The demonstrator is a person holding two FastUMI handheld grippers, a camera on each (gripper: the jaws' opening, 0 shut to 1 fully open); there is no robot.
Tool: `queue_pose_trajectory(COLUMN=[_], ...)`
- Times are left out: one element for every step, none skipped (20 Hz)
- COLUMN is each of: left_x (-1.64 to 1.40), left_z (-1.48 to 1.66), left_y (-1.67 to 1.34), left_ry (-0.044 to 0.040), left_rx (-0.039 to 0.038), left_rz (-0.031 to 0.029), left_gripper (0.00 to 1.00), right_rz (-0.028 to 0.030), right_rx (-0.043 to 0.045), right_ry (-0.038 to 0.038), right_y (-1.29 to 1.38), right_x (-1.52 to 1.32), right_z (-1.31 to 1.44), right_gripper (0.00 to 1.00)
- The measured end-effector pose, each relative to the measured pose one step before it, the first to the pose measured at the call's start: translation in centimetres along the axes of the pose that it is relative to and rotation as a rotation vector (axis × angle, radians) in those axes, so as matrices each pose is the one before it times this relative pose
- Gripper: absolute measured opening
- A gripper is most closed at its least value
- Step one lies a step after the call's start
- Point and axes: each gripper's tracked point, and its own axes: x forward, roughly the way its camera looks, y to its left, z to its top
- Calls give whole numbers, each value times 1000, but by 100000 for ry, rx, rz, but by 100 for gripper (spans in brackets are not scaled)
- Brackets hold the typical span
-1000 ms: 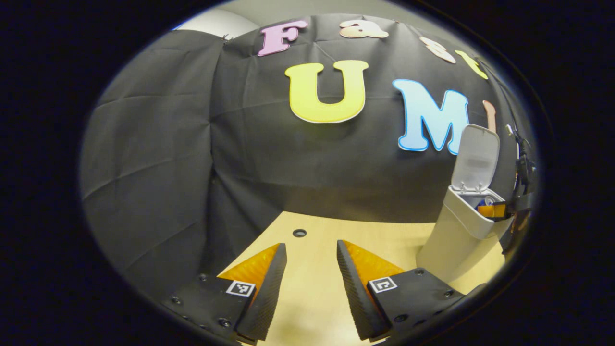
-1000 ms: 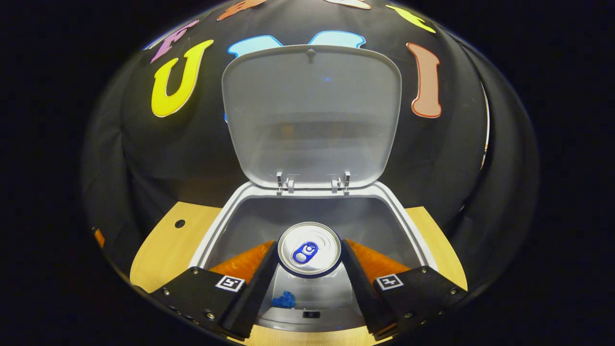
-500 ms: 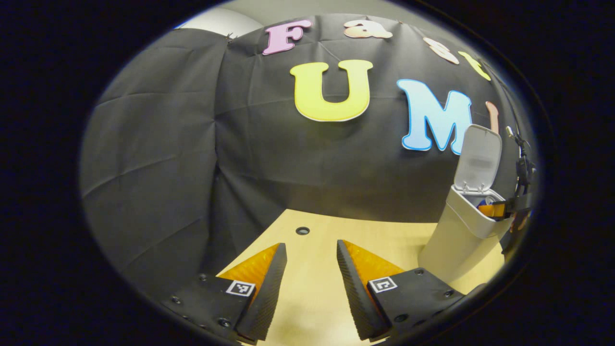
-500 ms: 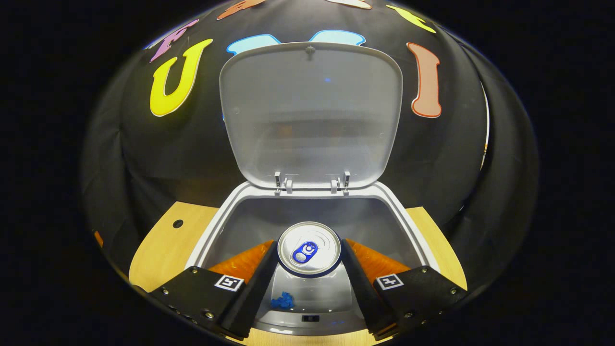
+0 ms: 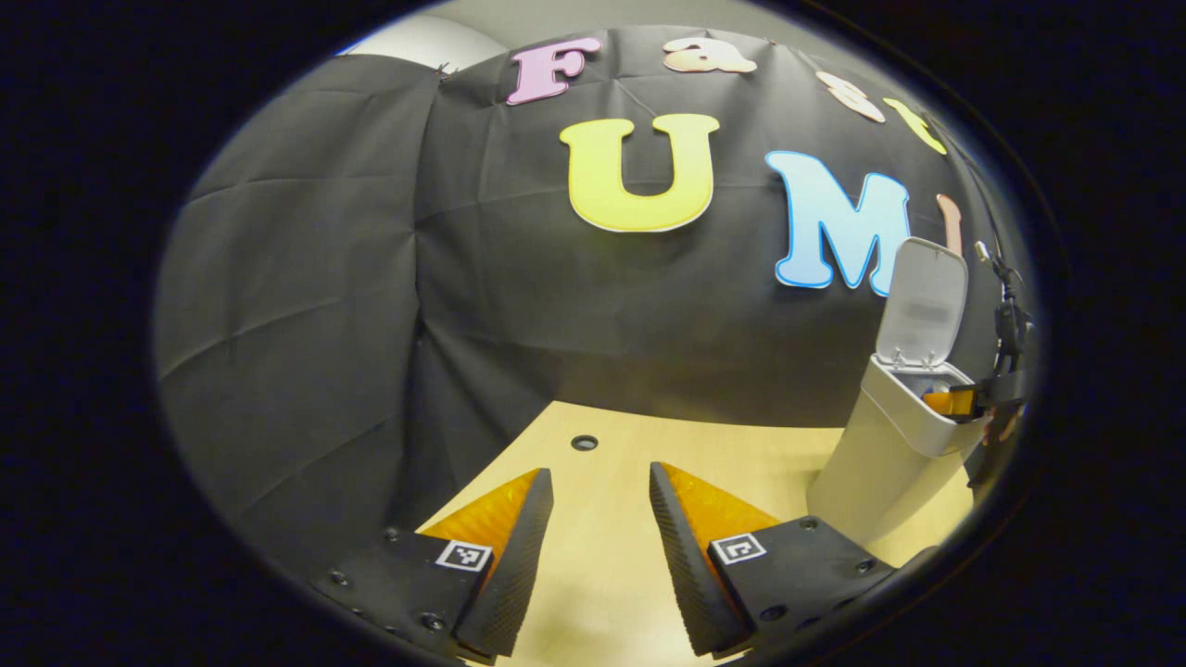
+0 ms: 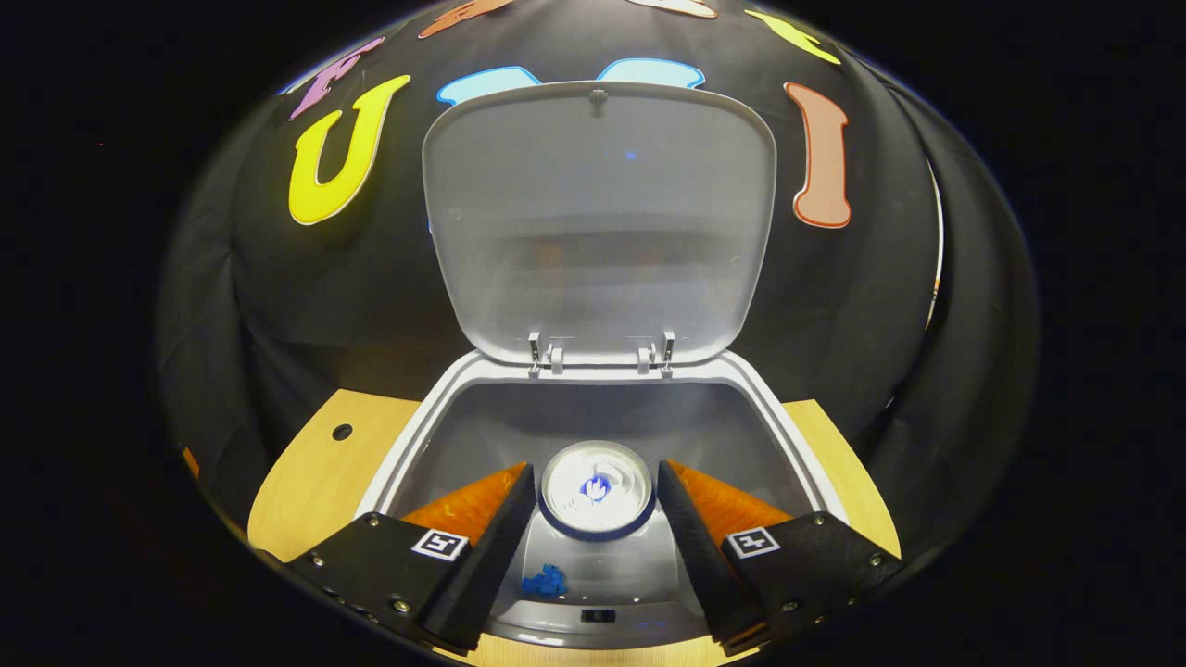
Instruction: Press the lid of the desktop garbage bin to open it, pick up the crumpled paper on the desktop and throw it into the bin, then pick up the pop can on the desktop and drop it into the bin, and finally close the garbage bin lid.
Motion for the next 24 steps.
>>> queue_pose_trajectory(left_x=[61,-4,28,-12,74,-15,-34,42,-67,-19,-20,-75,-12,-43,-90,-38,-126,-126,-62,-1,-48,-59,-80,-52], left_z=[-61,7,-78,41,8,-48,52,48,-16,89,-6,63,26,-33,56,-48,12,-22,-1,-58,0,-25,66,33], left_y=[13,0,58,-51,-102,-26,-17,-142,-5,-62,32,25,38,118,107,28,102,64,111,80,91,33,-23,-114], left_ry=[72,19,97,-35,-39,-26,-62,-106,-98,-64,-85,-105,-85,12,-90,-76,-24,-42,5,15,-69,-120,-18,-49], left_rx=[-47,-67,-111,-121,-96,-11,39,70,31,46,64,23,9,18,-75,-127,-33,-35,-77,-82,55,40,-46,-178], left_rz=[97,43,8,-68,-188,-74,-130,-77,-141,-87,-19,-12,41,174,163,89,94,185,107,100,213,79,54,-220], left_gripper=[71,71,71,71,71,71,71,71,71,71,71,71,71,71,71,71,71,71,71,71,71,71,71,77], right_rz=[42,-2,-5,0,3,-23,-39,-93,-234,-342,-143,32,-402,-20,-27,-275,-171,36,276,-41,30,2,104,450], right_rx=[-68,3,-49,-15,-13,-13,-27,-19,-43,-49,-29,86,-48,-22,76,-80,-18,25,56,-72,2,3,-70,9], right_ry=[-71,-103,20,-13,-47,-36,-85,-103,-25,-25,-39,28,49,-168,7,36,-54,-233,-82,-191,-442,-556,-425,31], right_y=[-29,13,25,-8,6,-9,11,-12,-52,-32,9,-1,-71,40,-7,-37,0,29,15,13,-3,-9,-7,41], right_x=[-43,-23,19,-10,-12,-6,13,10,-59,28,39,53,-22,-31,44,1,10,20,36,11,-28,89,-3,-37], right_z=[-28,16,3,38,26,29,-37,38,-21,31,35,26,-57,103,-68,2,-12,74,-23,26,32,66,35,34], right_gripper=[86,87,87,87,87,87,87,87,87,87,87,87,87,87,87,87,87,87,87,87,87,87,87,87])
